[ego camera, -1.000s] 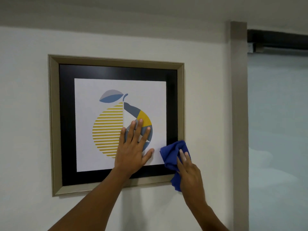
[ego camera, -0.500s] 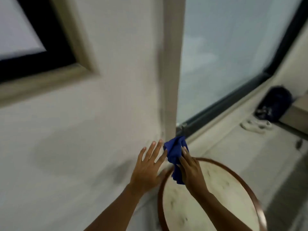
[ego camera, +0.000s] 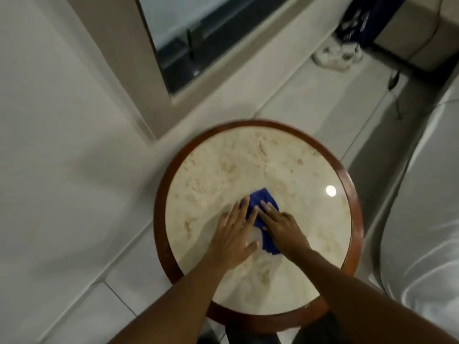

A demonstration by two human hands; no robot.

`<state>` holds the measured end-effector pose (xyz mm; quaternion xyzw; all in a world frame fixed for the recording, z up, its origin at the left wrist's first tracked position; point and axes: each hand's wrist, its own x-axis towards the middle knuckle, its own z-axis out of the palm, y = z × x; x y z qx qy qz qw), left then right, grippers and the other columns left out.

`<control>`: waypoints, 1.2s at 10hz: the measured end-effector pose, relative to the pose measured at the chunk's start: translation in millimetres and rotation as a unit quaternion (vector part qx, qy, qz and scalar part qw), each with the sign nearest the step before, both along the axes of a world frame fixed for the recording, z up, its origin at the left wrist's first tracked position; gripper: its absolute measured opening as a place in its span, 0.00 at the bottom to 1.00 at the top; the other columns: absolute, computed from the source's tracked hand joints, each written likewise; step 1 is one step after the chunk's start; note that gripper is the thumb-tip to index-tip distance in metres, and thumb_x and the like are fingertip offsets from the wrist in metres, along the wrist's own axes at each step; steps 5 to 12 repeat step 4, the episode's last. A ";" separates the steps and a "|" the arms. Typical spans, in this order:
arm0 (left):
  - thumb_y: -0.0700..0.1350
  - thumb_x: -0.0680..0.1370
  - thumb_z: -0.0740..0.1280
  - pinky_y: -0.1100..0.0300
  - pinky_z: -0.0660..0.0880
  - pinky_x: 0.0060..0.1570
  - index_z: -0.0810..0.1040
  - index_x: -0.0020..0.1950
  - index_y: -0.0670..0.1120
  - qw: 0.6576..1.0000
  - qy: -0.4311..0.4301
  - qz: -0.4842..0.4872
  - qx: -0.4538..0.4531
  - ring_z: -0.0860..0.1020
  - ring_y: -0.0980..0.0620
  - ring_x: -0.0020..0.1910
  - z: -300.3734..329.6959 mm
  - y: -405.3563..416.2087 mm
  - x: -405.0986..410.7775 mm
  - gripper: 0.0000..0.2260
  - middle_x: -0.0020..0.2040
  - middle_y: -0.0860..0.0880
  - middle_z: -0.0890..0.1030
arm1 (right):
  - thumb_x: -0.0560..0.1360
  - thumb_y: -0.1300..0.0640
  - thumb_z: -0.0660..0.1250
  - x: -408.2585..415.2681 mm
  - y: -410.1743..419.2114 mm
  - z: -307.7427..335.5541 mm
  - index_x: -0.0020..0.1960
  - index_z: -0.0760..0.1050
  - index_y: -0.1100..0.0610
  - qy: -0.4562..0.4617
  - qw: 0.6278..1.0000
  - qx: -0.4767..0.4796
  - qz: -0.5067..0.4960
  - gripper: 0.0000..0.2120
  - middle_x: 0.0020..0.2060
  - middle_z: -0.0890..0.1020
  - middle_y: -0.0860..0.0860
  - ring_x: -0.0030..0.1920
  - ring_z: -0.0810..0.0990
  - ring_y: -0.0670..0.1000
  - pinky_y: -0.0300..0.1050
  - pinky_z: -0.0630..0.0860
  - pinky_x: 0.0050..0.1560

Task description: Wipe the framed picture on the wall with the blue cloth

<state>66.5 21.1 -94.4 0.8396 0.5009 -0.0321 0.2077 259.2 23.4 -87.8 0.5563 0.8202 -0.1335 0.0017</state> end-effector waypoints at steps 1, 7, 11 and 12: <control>0.62 0.79 0.60 0.41 0.55 0.77 0.46 0.82 0.48 0.999 0.040 -0.014 0.027 0.47 0.44 0.82 -33.1 3.9 5.7 0.38 0.83 0.45 0.46 | 0.83 0.52 0.56 -1.3 -6.9 -29.4 0.78 0.61 0.55 -0.033 0.999 0.022 -0.016 0.25 0.78 0.61 0.54 0.77 0.60 0.54 0.50 0.63 0.67; 0.60 0.83 0.58 0.41 0.48 0.78 0.45 0.83 0.48 0.983 0.121 -0.051 -0.126 0.41 0.44 0.82 92.4 55.0 3.7 0.35 0.84 0.46 0.43 | 0.84 0.46 0.47 -13.5 68.5 98.4 0.76 0.61 0.49 -0.104 0.960 -0.258 0.018 0.23 0.78 0.62 0.51 0.76 0.60 0.53 0.57 0.60 0.67; 0.60 0.83 0.58 0.41 0.48 0.78 0.45 0.83 0.48 0.983 0.121 -0.051 -0.126 0.41 0.44 0.82 92.4 55.0 3.7 0.35 0.84 0.46 0.43 | 0.84 0.46 0.47 -13.5 68.5 98.4 0.76 0.61 0.49 -0.104 0.960 -0.258 0.018 0.23 0.78 0.62 0.51 0.76 0.60 0.53 0.57 0.60 0.67; 0.60 0.83 0.58 0.41 0.48 0.78 0.45 0.83 0.48 0.983 0.121 -0.051 -0.126 0.41 0.44 0.82 92.4 55.0 3.7 0.35 0.84 0.46 0.43 | 0.84 0.46 0.47 -13.5 68.5 98.4 0.76 0.61 0.49 -0.104 0.960 -0.258 0.018 0.23 0.78 0.62 0.51 0.76 0.60 0.53 0.57 0.60 0.67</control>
